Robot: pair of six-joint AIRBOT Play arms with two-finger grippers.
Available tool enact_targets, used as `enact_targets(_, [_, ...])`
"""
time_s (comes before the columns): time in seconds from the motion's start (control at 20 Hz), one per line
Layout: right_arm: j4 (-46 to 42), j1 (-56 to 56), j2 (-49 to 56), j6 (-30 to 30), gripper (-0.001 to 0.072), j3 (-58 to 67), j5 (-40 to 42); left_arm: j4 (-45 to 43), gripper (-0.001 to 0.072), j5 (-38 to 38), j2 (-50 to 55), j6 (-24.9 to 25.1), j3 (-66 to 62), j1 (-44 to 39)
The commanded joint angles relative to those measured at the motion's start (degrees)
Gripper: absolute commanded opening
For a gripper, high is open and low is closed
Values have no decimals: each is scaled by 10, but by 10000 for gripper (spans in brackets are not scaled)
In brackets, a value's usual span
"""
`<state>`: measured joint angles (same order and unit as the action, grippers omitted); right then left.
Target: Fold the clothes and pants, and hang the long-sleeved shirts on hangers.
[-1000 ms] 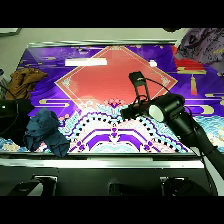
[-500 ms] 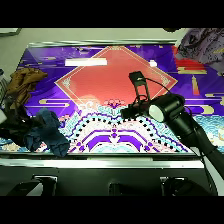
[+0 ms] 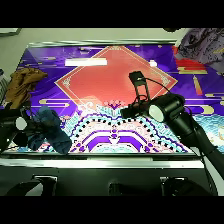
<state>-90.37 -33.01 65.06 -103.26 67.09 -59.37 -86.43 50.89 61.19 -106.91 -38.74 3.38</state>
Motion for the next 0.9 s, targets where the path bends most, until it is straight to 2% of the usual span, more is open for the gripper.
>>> enact_targets(0.0, [1, 0, -3, 0, 32, 1, -20, 157, 17, -24, -2, 40, -11, -49])
enact_targets(0.1, [-15, 0, -15, 0, 33, 1, -57, 261, 16, -40, -3, 41, -31, -131])
enact_targets(0.2, [-52, 0, -33, 0, 32, 1, -118, 353, 15, -120, -1, 40, -52, -240])
enact_targets(0.35, [-106, 0, -59, 8, 32, 1, -221, 424, 15, -276, 29, 10, -73, -372])
enact_targets(0.45, [-127, 0, -73, 22, 35, 1, -267, 445, 15, -328, 79, -6, -89, -424])
enact_targets(0.5, [-129, 0, -77, 22, 65, 1, -274, 453, 16, -341, 109, -7, -97, -440])
enact_targets(0.55, [-128, 0, -79, 22, 172, 1, -271, 455, 18, -345, 141, -7, -107, -450])
enact_targets(0.6, [-127, 0, -79, 22, 309, 1, -263, 456, 47, -341, 167, -7, -115, -449])
enact_targets(0.65, [-127, 0, -78, 20, 399, 0, -253, 460, 185, -329, 181, -7, -122, -439])
enact_targets(0.7, [-126, 0, -77, 17, 416, 0, -240, 465, 479, -301, 183, -7, -128, -419])
enact_targets(0.75, [-127, 0, -77, 21, 415, 0, -226, 465, 691, -262, 177, -6, -135, -393])
enact_targets(0.85, [-150, 22, -77, 55, 422, 0, -214, 455, 692, -156, 152, 40, -147, -324])
